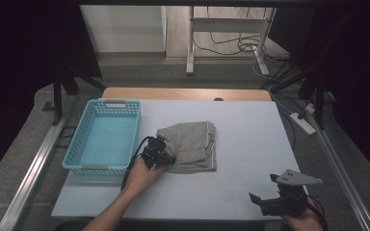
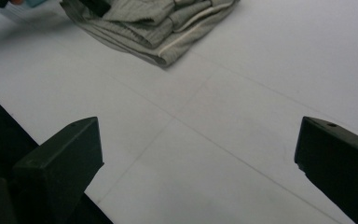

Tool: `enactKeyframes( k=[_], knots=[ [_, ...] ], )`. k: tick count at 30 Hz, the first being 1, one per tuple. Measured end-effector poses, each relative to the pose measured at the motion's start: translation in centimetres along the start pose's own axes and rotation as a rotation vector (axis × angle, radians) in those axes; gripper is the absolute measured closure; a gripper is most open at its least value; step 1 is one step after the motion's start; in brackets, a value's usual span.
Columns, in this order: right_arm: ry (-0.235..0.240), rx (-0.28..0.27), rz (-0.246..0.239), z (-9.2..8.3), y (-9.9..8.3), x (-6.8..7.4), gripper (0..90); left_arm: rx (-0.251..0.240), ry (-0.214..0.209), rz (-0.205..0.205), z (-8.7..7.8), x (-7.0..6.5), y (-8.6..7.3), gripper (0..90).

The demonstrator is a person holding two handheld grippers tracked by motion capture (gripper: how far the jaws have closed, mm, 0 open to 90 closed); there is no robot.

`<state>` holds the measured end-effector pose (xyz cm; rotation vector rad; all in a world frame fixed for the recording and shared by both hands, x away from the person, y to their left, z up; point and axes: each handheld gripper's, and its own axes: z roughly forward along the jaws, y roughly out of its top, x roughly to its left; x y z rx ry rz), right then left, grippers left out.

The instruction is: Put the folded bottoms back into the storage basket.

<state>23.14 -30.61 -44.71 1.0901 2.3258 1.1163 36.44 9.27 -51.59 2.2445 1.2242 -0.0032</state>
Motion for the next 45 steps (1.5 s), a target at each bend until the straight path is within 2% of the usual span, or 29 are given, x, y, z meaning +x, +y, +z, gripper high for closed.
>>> enactKeyframes(
  k=[5, 10, 15, 22, 27, 34, 45],
  knots=[
    [0.014, -0.031, -0.017, 0.2, 0.5, 0.4, 1.2, -0.002, 0.01, 0.015, 0.0, -0.1, 0.0, 66.7],
    [0.034, -0.024, -0.046, 0.5, 0.9, 0.8, 1.2, -0.005, 0.011, 0.025, 0.1, -0.1, -0.1, 66.2],
    [0.034, -0.019, -0.065, 0.7, 1.2, 0.9, 1.2, -0.007, 0.015, 0.037, 0.1, -0.2, -0.1, 66.2],
    [0.074, -0.027, -0.043, 1.1, 1.7, 1.1, 1.2, 0.002, 0.033, 0.054, 0.1, -0.5, 0.0, 68.2],
    [0.1, -0.038, -0.044, 1.5, 2.3, 1.4, 1.3, 0.007, 0.049, 0.063, 0.1, -0.7, 0.1, 70.1],
    [0.172, -0.035, -0.042, 2.4, 3.4, 1.9, 1.2, 0.009, 0.043, 0.066, 0.1, -0.7, 0.2, 71.1],
    [0.182, -0.019, -0.063, 4.4, 5.7, 1.8, 1.2, 0.002, 0.037, 0.067, 0.1, -0.6, 0.1, 71.2]
  ],
)
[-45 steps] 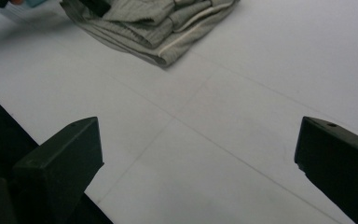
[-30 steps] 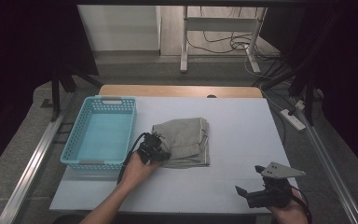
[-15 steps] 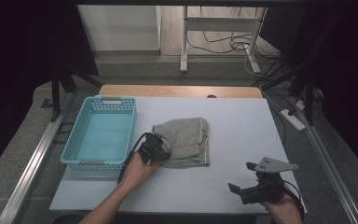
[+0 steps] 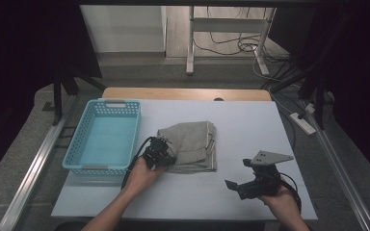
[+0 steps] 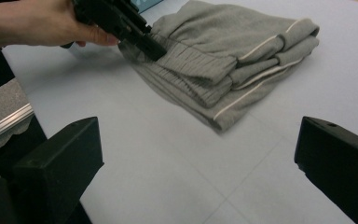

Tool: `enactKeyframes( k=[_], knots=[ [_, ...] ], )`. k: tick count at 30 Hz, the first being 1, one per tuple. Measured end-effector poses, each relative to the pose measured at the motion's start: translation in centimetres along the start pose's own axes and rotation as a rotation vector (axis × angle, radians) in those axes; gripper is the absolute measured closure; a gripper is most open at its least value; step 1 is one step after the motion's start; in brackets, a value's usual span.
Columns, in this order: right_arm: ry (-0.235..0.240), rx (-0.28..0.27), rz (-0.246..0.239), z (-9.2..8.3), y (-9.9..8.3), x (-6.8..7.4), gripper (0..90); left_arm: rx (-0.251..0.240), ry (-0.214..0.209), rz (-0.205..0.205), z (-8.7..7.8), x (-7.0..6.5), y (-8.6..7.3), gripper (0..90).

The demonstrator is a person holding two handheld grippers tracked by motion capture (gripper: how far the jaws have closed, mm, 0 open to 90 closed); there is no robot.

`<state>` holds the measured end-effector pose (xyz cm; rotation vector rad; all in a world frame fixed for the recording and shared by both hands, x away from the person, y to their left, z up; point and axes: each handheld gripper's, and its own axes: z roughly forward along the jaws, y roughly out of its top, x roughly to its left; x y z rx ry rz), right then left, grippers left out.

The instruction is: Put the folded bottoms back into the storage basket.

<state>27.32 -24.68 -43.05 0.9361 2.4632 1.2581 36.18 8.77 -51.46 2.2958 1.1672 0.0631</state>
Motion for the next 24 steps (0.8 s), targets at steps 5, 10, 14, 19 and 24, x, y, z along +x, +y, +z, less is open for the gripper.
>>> enactKeyframes(
  k=[5, 10, 14, 19, 24],
  knots=[
    [0.004, -0.005, 0.006, 0.9, 1.1, -0.4, 1.2, -0.004, -0.006, -0.002, 0.0, 0.1, -0.1, 71.2],
    [0.007, 0.01, 0.012, 2.1, 1.7, -1.0, 1.2, 0.003, -0.011, -0.003, 0.0, 0.2, 0.0, 71.3],
    [0.01, 0.027, 0.016, 3.0, 2.0, -1.4, 1.2, 0.002, -0.016, 0.001, 0.0, 0.2, 0.0, 71.3],
    [0.027, 0.014, 0.024, 3.9, 2.7, -1.9, 1.2, 0.001, -0.021, 0.013, 0.0, 0.4, 0.0, 70.7],
    [0.02, 0.025, 0.008, 5.0, 3.6, -2.2, 1.3, 0.009, -0.032, 0.004, 0.0, 0.5, 0.1, 69.8]
  ],
)
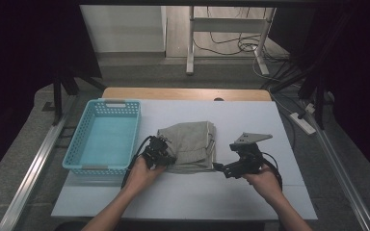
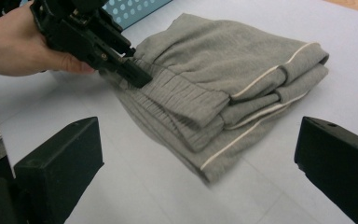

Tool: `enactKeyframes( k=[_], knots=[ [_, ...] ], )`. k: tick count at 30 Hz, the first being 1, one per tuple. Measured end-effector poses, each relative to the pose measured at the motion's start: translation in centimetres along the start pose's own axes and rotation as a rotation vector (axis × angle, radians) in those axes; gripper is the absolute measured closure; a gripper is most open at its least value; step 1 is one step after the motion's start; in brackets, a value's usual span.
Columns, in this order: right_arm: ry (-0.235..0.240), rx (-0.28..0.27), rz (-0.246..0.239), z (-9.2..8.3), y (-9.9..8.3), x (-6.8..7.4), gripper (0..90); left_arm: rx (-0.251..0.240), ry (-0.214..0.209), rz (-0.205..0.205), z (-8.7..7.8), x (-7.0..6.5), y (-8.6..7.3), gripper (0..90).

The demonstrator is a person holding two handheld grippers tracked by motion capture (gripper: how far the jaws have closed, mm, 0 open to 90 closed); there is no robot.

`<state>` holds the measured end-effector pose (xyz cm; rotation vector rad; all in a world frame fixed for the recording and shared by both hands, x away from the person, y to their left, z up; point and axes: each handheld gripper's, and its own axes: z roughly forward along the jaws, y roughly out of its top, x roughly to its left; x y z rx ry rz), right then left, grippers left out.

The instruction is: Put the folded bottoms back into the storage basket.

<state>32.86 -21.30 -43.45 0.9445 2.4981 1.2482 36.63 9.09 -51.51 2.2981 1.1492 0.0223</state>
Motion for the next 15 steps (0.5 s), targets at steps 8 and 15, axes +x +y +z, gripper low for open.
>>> enactKeyframes(
  k=[8, 15],
  knots=[
    [-0.031, 0.006, 0.014, 1.9, 1.2, -1.4, 1.2, -0.001, -0.005, -0.006, 0.0, 0.1, 0.0, 69.5],
    [-0.048, 0.023, 0.058, 3.6, 2.0, -3.0, 1.3, 0.004, -0.002, 0.0, 0.0, 0.0, 0.0, 69.2]
  ],
)
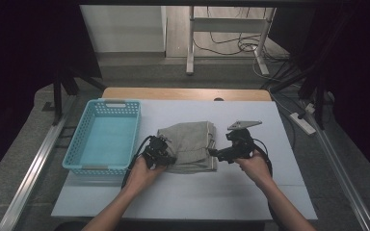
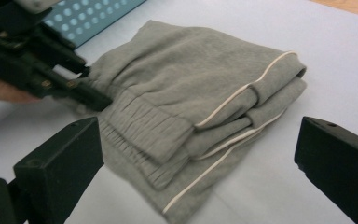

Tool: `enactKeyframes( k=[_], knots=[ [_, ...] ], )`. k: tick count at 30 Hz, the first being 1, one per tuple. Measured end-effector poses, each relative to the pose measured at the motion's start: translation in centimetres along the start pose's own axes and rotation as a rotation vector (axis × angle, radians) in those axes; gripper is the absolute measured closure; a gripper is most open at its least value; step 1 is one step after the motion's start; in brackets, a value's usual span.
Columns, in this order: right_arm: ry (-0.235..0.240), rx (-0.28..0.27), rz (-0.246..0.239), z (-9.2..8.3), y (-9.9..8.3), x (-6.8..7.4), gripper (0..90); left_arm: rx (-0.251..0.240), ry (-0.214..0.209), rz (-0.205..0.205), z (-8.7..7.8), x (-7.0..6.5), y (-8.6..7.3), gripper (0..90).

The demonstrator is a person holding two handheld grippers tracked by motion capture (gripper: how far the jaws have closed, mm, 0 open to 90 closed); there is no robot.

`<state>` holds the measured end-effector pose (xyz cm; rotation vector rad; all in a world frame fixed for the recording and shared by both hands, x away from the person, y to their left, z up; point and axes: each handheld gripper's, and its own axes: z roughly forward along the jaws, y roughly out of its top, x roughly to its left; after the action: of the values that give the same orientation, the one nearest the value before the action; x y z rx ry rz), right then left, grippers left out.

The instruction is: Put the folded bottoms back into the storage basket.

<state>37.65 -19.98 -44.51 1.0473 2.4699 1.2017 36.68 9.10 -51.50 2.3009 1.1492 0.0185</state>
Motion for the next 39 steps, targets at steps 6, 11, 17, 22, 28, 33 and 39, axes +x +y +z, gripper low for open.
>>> enactKeyframes(
  k=[6, 11, 17, 22, 28, 33, 39],
  knots=[
    [-0.003, -0.002, 0.036, 1.3, 0.9, -1.2, 1.2, -0.003, 0.007, 0.008, 0.0, -0.1, 0.0, 68.8],
    [-0.026, 0.008, 0.036, 2.4, 1.5, -2.0, 1.2, -0.003, 0.013, 0.016, 0.0, -0.2, 0.0, 68.5],
    [-0.046, 0.018, 0.045, 3.5, 2.0, -3.0, 1.2, -0.003, 0.03, 0.023, 0.0, -0.4, 0.0, 67.5],
    [-0.046, 0.043, 0.055, 4.5, 2.6, -3.6, 1.2, -0.012, 0.032, 0.035, 0.0, -0.4, -0.1, 67.2],
    [-0.074, 0.082, 0.062, 6.1, 3.4, -4.1, 1.2, -0.023, 0.031, 0.04, 0.1, -0.4, -0.3, 67.1],
    [-0.098, 0.125, 0.04, 7.3, 3.8, -4.4, 0.0, -0.037, 0.027, 0.049, 0.1, -0.3, -0.4, 66.7],
    [-0.139, 0.165, 0.026, 8.8, 4.5, -5.1, 0.0, -0.045, 0.019, 0.051, 0.1, -0.2, -0.6, 66.6]
  ],
)
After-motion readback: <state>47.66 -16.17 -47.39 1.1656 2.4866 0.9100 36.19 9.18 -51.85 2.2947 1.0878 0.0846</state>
